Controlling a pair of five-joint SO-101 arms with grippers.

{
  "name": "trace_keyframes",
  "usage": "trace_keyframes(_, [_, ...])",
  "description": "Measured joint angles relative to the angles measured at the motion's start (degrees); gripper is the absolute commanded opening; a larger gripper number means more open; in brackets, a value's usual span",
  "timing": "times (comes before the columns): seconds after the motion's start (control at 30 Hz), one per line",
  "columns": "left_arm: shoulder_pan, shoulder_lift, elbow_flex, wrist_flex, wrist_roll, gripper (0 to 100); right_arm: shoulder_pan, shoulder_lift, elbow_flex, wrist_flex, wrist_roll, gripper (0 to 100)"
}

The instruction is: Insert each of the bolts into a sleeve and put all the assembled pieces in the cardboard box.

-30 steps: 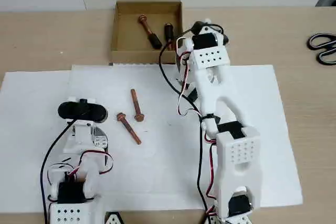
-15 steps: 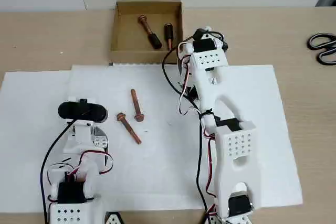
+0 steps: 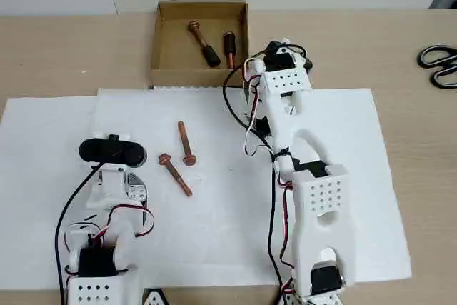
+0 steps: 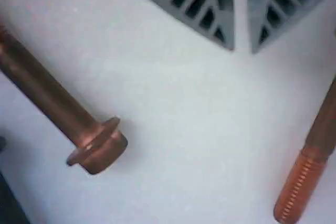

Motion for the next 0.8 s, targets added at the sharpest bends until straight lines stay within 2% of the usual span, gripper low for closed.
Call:
trace_keyframes(0.2, [0.0,0.0,0.0,0.0,0.0,0,-0.9,0.3,-9.3,3.6,1.1,0.3])
trace_keyframes(0.33, [0.0,0.0,0.0,0.0,0.0,1,-2.4,-1.0,-15.5,6.3,4.7,0.3])
trace_keyframes(0.63, [0.0,0.0,-0.2,0.0,1.5,1,-2.7,-14.7,-16.7,7.0,15.6,0.3])
trace_keyframes(0.8, [0.0,0.1,-7.7,0.0,3.7,1,-2.7,-23.1,-16.5,7.6,20.7,0.3])
